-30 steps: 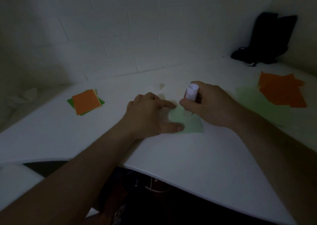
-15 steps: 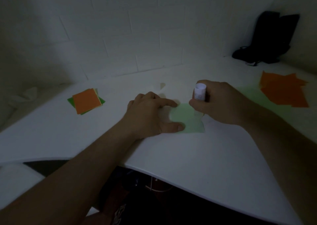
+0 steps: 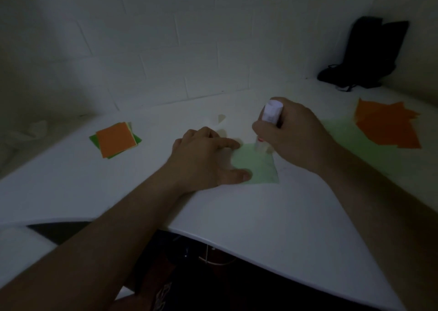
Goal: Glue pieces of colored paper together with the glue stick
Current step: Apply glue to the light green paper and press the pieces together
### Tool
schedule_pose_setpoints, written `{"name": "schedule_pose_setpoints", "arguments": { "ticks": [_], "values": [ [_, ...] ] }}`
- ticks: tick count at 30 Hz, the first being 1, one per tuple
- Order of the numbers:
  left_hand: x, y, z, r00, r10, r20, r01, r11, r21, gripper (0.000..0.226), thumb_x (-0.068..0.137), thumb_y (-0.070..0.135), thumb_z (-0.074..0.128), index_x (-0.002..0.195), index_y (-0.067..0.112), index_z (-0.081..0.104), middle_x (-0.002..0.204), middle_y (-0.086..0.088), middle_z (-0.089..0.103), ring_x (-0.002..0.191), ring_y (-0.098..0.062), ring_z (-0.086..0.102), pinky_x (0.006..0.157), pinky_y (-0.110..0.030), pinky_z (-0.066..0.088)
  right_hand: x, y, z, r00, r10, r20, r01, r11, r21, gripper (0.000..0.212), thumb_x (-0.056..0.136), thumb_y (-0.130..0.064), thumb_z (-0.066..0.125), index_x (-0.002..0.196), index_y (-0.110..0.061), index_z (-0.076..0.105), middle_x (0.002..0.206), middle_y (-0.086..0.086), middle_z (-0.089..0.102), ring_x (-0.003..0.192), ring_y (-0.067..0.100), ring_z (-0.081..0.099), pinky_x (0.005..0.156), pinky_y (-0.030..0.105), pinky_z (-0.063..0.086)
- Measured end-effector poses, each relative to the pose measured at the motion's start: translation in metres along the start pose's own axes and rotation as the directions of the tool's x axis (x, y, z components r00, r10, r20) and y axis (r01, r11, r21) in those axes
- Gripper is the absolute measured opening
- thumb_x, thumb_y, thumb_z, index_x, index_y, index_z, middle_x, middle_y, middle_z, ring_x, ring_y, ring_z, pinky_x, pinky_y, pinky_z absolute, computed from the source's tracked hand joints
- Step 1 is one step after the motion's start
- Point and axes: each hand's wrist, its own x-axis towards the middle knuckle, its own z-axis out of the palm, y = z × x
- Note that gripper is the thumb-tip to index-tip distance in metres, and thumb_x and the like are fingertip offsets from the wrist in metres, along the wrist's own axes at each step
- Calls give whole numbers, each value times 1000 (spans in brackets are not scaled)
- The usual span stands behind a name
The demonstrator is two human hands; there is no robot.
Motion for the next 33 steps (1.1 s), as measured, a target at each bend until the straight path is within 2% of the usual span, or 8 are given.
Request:
{"name": "schedule_pose_setpoints", "arguments": {
  "ticks": [2,6,9,11,16,20,25,33],
  "values": [
    [-1,0,2,1000,6,-12,-6,1000,10,97,50,100,40,138,60,48,113,14,40,114,-19,41,99,-39,35,-1,-3,7,999,2,34,-3,1000,31,16,88,-29,68,78,-29,55,70,-11,64,66,-3,60,57,10,37],
    [-3,0,2,999,12,-32,-12,1000,8,97,49,99,39,137,59,49,112,14,41,112,-19,41,96,-36,33,-4,1,16,994,-5,111,8,1000,-28,17,89,-36,66,82,-23,59,74,-3,68,67,7,62,62,30,47],
    [-3,0,2,999,17,-37,-17,1000,12,97,50,99,39,138,58,49,112,13,41,111,-19,40,96,-37,34,-5,3,17,990,7,143,-1,999,-43,16,90,-39,66,80,-38,53,76,-9,68,68,0,60,59,20,40],
    [-2,-1,2,999,20,-35,-20,1000,13,99,50,99,40,138,57,49,110,13,40,109,-18,39,95,-37,34,-6,0,18,989,7,145,-2,999,-38,20,89,-39,66,78,-41,50,75,-8,67,68,1,60,57,14,37],
    [-1,-2,3,999,35,-39,-34,999,8,96,51,99,39,138,59,49,107,13,40,104,-17,38,91,-36,34,-6,-4,23,988,-12,156,10,1000,9,23,91,-41,68,78,-45,48,78,-10,67,68,2,60,58,13,38],
    [-1,-2,4,999,29,-40,-29,1000,-2,91,51,100,42,135,63,47,107,14,41,104,-16,37,92,-36,32,-6,-5,25,986,-26,166,21,999,29,21,92,-41,69,80,-40,51,78,-7,67,68,5,60,60,20,43],
    [-1,-2,4,999,26,-42,-26,1000,-2,80,58,96,54,130,63,48,106,13,43,104,-18,39,92,-37,33,-5,-7,29,983,-36,180,26,998,58,22,92,-41,68,81,-45,49,77,-11,64,67,0,57,57,11,37],
    [-1,-2,4,998,23,-50,-24,1000,-5,72,58,92,58,119,54,56,106,11,48,105,-19,41,89,-36,32,-4,-12,36,982,-41,185,31,998,57,27,93,-42,68,83,-50,45,74,-16,61,66,-7,57,57,9,36]
  ]
}}
